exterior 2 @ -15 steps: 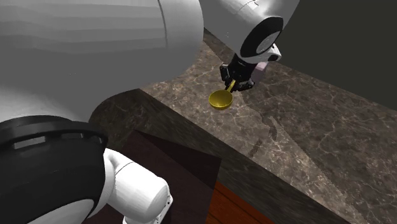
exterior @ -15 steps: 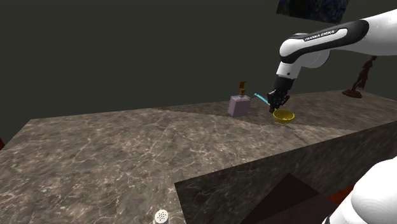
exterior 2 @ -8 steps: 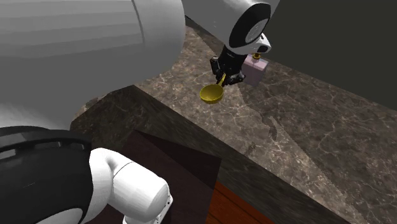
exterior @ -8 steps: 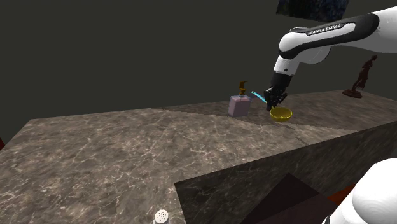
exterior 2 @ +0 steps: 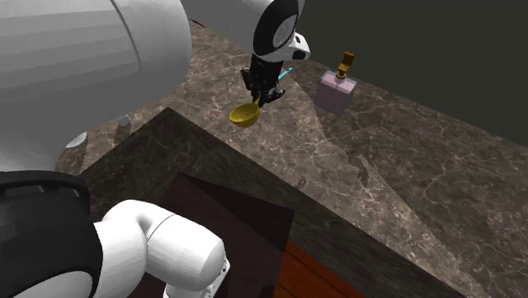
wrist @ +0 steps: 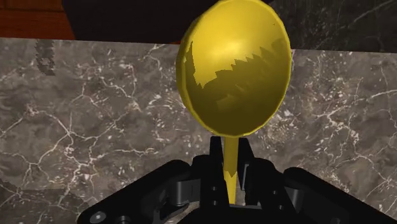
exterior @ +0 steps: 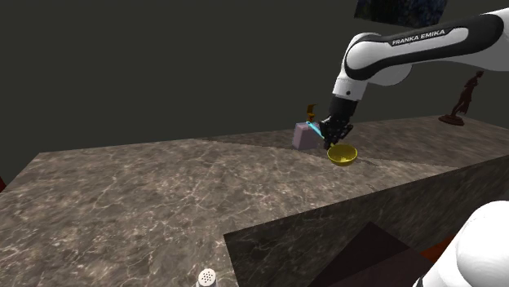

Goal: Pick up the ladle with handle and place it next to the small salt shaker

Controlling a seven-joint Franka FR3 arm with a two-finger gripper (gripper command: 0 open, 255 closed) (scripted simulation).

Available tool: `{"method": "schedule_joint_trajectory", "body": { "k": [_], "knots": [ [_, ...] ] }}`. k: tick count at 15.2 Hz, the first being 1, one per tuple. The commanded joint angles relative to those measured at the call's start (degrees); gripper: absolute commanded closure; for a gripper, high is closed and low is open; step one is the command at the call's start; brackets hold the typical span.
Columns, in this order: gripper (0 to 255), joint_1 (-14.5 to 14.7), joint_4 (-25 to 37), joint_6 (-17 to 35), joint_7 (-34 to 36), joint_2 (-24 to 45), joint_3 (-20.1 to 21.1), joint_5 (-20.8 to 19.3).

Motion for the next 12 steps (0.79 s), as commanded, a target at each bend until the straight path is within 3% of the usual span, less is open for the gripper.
{"method": "schedule_joint_trajectory", "body": {
  "k": [1, 12],
  "knots": [
    [255, 1.2, 0.0, 0.4, 2.8, 0.0, 2.0, 1.0],
    [255, 7.8, 0.9, 3.8, 17.7, 1.7, 13.0, 5.8]
  ]
}}
